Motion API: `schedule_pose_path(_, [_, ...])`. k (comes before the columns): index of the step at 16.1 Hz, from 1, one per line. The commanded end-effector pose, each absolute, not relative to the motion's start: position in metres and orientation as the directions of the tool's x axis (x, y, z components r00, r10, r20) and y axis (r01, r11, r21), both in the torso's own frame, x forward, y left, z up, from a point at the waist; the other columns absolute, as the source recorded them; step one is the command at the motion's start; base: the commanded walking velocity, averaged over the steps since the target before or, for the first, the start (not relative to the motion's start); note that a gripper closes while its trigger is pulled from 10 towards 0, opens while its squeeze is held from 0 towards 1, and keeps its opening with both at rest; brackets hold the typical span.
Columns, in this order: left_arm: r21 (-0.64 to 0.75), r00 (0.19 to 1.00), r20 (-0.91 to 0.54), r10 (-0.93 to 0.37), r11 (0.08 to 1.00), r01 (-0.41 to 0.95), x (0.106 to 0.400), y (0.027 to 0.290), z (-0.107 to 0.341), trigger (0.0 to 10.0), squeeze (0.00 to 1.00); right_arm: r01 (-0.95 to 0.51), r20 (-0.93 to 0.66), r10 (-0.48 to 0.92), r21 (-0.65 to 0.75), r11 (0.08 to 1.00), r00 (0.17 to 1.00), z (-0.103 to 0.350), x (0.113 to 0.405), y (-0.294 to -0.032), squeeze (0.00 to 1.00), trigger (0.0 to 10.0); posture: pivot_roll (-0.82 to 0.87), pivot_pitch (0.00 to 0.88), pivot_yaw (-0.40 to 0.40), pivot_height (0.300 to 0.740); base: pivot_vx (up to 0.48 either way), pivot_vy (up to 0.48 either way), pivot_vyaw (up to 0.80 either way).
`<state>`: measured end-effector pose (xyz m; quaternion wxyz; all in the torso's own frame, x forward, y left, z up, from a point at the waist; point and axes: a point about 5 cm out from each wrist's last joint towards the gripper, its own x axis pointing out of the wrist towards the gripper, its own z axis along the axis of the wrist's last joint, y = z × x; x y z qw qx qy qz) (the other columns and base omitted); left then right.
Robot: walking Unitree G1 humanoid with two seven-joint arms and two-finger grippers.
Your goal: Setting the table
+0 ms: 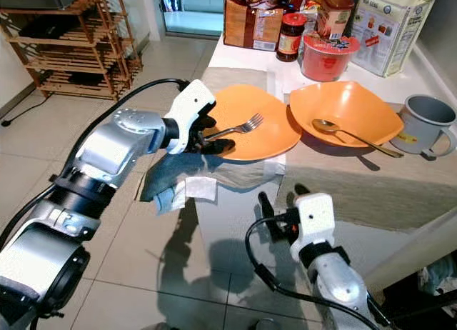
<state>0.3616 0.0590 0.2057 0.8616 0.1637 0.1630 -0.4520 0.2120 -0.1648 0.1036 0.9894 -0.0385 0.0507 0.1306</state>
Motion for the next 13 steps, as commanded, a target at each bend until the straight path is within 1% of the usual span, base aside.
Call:
schedule_pose_path(1, [0.162,0.545,-0.427,-0.722,0.532,0.831,0.366,0.055,0.213,10.0,0.0,-0.287,-0.097,0.283,-0.039,0.957,0.954,0.113,0.213,-0.163,0.0,10.0,-0.14,0.017,0.043,0.727,0.0,0.0,0.0])
schedule_pose_path(4, [0.149,0.533,-0.432,-0.728,0.525,0.838,0.369,0.05,0.212,10.0,0.0,-0.314,-0.096,0.311,-0.021,0.949,0.946,0.119,0.212,-0.157,0.0,10.0,-0.14,0.019,0.046,0.727,0.0,0.0,0.0])
schedule_pose_path(7, [0.095,0.521,-0.462,-0.718,0.544,0.834,0.372,0.048,0.205,10.0,0.0,-0.317,-0.101,0.315,-0.011,0.948,0.944,0.12,0.213,-0.155,0.0,10.0,-0.14,0.019,0.046,0.727,0.0,0.0,0.0])
schedule_pose_path(8, [0.061,0.522,-0.475,-0.708,0.565,0.823,0.375,0.049,0.202,10.0,0.0,-0.318,-0.108,0.316,-0.002,0.948,0.943,0.12,0.212,-0.153,0.0,10.0,-0.14,0.024,0.05,0.727,0.0,0.0,0.0])
schedule_pose_path(13, [0.051,0.531,-0.489,-0.692,0.585,0.809,0.381,0.049,0.197,10.0,0.0,-0.311,-0.113,0.311,0.015,0.95,0.944,0.119,0.212,-0.149,0.0,10.0,-0.15,0.029,0.052,0.727,0.0,0.0,0.0])
